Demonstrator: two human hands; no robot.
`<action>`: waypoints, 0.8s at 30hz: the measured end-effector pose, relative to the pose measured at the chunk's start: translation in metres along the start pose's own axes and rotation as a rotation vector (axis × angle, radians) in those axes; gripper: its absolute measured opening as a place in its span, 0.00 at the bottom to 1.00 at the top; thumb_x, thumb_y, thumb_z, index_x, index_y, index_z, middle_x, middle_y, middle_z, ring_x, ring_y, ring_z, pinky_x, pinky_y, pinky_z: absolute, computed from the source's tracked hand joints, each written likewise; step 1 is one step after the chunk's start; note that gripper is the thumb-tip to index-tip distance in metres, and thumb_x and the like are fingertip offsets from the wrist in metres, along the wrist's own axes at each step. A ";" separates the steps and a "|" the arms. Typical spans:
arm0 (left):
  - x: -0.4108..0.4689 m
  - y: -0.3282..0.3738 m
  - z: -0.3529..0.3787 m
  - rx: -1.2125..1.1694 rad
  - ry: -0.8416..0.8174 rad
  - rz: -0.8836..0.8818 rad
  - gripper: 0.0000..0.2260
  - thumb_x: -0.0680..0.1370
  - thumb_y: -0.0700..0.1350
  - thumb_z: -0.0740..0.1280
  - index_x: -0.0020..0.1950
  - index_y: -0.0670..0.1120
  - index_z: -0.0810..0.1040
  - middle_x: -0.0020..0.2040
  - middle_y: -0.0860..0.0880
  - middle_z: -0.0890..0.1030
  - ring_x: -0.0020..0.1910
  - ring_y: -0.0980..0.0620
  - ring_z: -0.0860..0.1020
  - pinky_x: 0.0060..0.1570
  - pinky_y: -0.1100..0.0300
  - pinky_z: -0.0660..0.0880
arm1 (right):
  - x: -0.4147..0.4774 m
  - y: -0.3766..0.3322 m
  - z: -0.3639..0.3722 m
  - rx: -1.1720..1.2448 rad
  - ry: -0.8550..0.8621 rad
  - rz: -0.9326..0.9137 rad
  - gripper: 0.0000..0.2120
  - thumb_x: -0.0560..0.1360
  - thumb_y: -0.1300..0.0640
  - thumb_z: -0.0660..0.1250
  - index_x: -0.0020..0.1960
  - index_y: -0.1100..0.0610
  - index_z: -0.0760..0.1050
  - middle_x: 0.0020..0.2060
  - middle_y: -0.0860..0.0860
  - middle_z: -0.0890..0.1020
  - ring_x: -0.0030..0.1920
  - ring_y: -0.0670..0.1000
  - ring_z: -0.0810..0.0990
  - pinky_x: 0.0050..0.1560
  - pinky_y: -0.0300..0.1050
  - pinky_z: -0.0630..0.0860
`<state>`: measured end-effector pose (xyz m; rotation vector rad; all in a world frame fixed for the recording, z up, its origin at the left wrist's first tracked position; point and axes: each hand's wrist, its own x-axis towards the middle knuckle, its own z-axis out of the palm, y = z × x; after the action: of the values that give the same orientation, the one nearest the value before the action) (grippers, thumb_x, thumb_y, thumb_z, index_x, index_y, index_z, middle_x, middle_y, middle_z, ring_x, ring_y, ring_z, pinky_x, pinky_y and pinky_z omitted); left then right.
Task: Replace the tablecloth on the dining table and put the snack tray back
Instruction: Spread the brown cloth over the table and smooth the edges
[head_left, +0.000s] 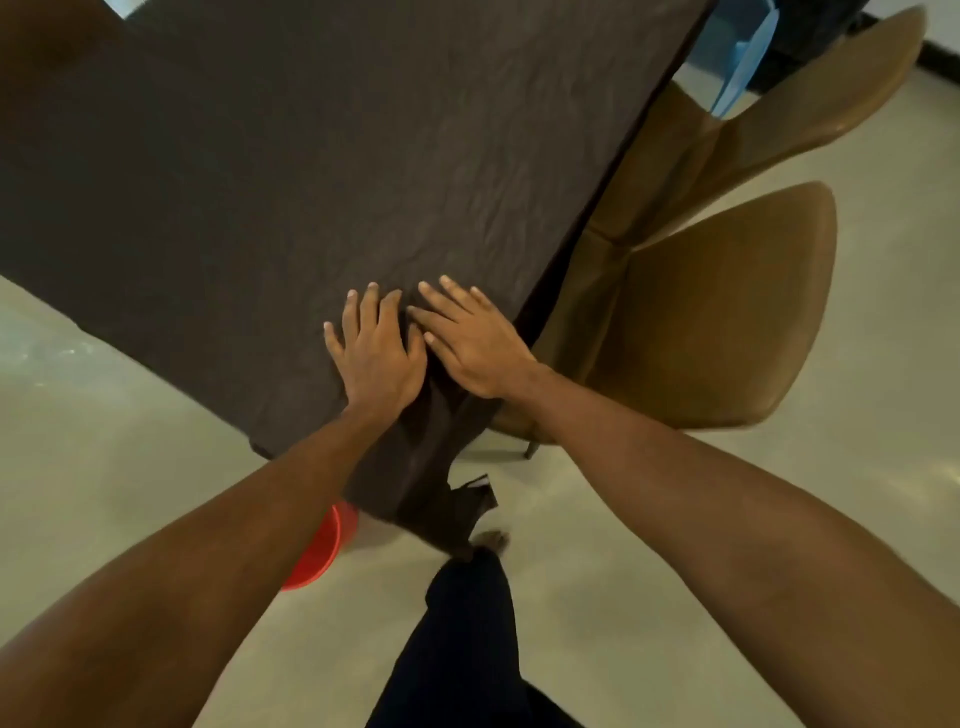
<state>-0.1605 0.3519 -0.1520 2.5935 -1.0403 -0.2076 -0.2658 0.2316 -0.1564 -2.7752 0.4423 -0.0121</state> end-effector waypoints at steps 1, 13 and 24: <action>0.014 0.011 0.006 -0.031 0.013 -0.047 0.21 0.82 0.52 0.58 0.75 0.49 0.67 0.78 0.47 0.63 0.79 0.45 0.54 0.75 0.36 0.48 | 0.014 0.013 -0.003 0.023 -0.035 0.010 0.24 0.85 0.45 0.48 0.79 0.49 0.62 0.81 0.51 0.59 0.81 0.55 0.52 0.78 0.59 0.53; 0.118 0.093 0.060 0.055 -0.063 -0.163 0.31 0.81 0.65 0.49 0.81 0.53 0.52 0.82 0.46 0.48 0.80 0.43 0.43 0.73 0.31 0.39 | 0.096 0.220 -0.067 -0.074 0.034 0.495 0.32 0.82 0.35 0.49 0.81 0.48 0.55 0.82 0.54 0.53 0.81 0.56 0.48 0.79 0.62 0.48; 0.116 0.106 0.063 0.141 -0.093 -0.257 0.30 0.81 0.66 0.47 0.81 0.57 0.49 0.82 0.49 0.48 0.81 0.45 0.43 0.74 0.35 0.38 | 0.131 0.287 -0.089 -0.120 -0.128 -0.035 0.29 0.81 0.34 0.50 0.81 0.41 0.55 0.82 0.49 0.53 0.81 0.54 0.50 0.79 0.60 0.47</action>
<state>-0.1614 0.1840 -0.1736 2.8676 -0.7730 -0.3304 -0.2331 -0.0939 -0.1702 -2.8795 0.3724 0.1884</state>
